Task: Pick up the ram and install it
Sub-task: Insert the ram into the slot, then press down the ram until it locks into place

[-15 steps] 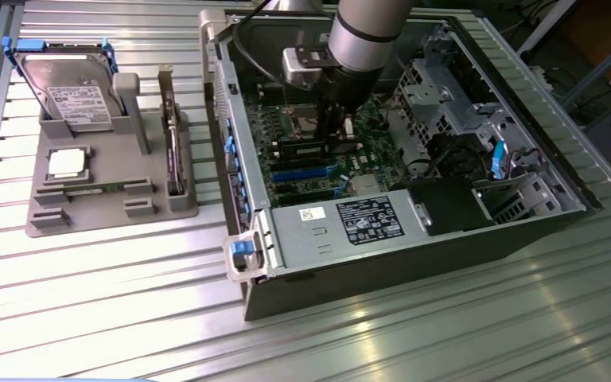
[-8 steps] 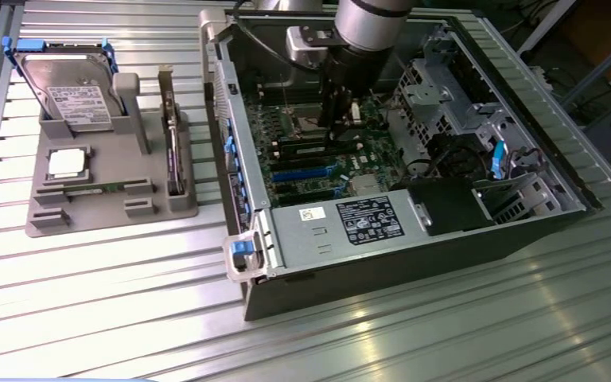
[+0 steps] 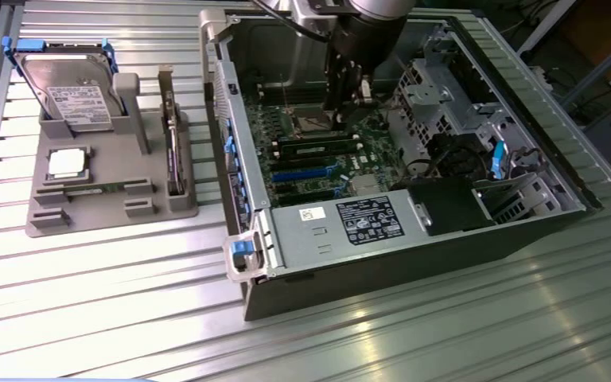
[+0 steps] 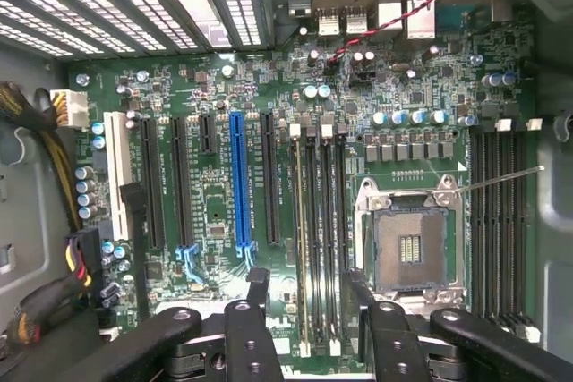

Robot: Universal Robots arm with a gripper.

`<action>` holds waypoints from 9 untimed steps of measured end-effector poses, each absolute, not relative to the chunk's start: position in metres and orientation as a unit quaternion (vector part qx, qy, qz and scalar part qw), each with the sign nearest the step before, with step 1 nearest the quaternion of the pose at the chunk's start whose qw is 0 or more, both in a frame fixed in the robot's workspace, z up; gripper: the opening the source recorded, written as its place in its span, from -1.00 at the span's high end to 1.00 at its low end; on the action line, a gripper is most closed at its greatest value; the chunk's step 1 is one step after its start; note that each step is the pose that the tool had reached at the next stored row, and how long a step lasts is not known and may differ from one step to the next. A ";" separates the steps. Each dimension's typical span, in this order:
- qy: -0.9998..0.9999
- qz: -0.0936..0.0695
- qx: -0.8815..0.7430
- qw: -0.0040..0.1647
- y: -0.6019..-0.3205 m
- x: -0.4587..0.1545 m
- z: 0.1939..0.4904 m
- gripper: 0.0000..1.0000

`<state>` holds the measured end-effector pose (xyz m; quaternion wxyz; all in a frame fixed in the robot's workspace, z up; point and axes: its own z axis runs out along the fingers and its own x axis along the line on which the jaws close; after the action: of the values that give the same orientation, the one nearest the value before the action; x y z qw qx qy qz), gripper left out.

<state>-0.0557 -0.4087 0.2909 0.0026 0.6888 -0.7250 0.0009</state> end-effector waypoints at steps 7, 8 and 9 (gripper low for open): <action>-0.725 0.001 0.689 0.003 -0.409 -0.056 0.298 0.09; -0.725 0.001 0.689 0.003 -0.409 -0.056 0.298 0.09; -0.725 0.001 0.689 0.003 -0.409 -0.056 0.298 0.09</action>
<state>-0.0556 -0.4087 0.2983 0.0026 0.6888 -0.7249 0.0009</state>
